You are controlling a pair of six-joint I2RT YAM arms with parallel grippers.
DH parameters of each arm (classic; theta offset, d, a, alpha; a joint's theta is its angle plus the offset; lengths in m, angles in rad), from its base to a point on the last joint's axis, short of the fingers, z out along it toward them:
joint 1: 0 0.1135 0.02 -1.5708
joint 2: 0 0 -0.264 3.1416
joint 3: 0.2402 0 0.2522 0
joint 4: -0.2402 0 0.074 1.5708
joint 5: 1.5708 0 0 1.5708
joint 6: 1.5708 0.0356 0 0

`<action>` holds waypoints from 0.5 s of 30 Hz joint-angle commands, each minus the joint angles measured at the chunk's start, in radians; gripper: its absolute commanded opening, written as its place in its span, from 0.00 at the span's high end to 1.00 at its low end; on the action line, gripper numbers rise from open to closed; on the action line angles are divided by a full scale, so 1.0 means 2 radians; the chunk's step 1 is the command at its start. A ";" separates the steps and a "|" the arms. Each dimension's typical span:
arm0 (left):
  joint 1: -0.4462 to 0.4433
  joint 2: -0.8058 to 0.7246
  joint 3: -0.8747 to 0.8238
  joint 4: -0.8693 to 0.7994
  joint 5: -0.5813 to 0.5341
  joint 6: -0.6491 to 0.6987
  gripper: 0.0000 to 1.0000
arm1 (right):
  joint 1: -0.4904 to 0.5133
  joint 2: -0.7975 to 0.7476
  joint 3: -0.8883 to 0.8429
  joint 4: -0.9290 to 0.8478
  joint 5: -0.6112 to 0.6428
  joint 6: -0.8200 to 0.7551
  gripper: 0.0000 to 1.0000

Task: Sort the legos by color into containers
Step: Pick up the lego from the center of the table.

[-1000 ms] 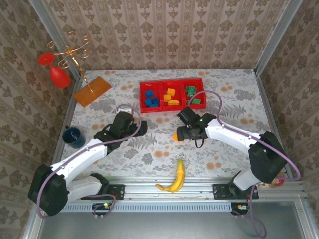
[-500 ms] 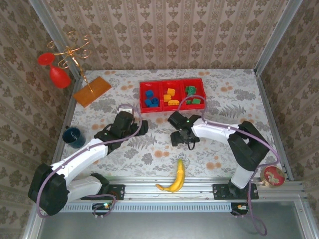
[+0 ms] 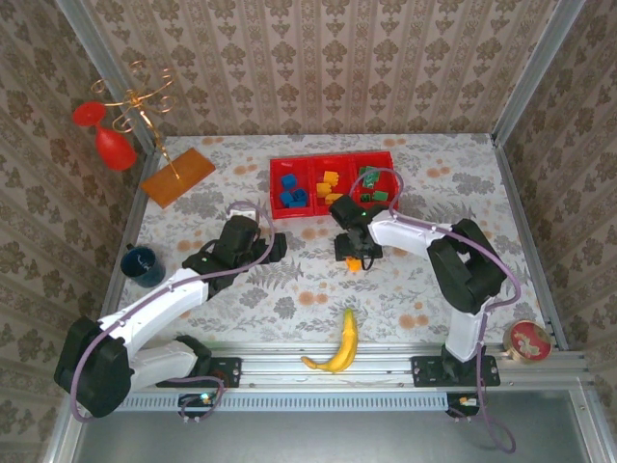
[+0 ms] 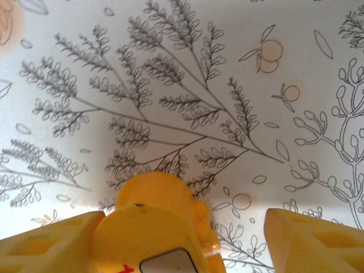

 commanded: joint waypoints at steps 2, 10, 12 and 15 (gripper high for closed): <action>-0.002 -0.003 0.017 0.000 -0.012 -0.005 0.00 | 0.000 0.006 0.000 0.000 -0.031 -0.008 0.32; -0.002 0.005 0.022 0.000 -0.008 -0.003 0.00 | 0.008 0.004 -0.013 -0.007 -0.057 -0.029 0.40; -0.002 0.007 0.022 0.000 -0.007 -0.002 0.00 | 0.009 0.008 -0.012 -0.010 -0.057 -0.030 0.43; -0.002 0.009 0.022 0.000 -0.006 -0.003 0.00 | 0.010 0.017 -0.007 -0.014 -0.052 -0.029 0.48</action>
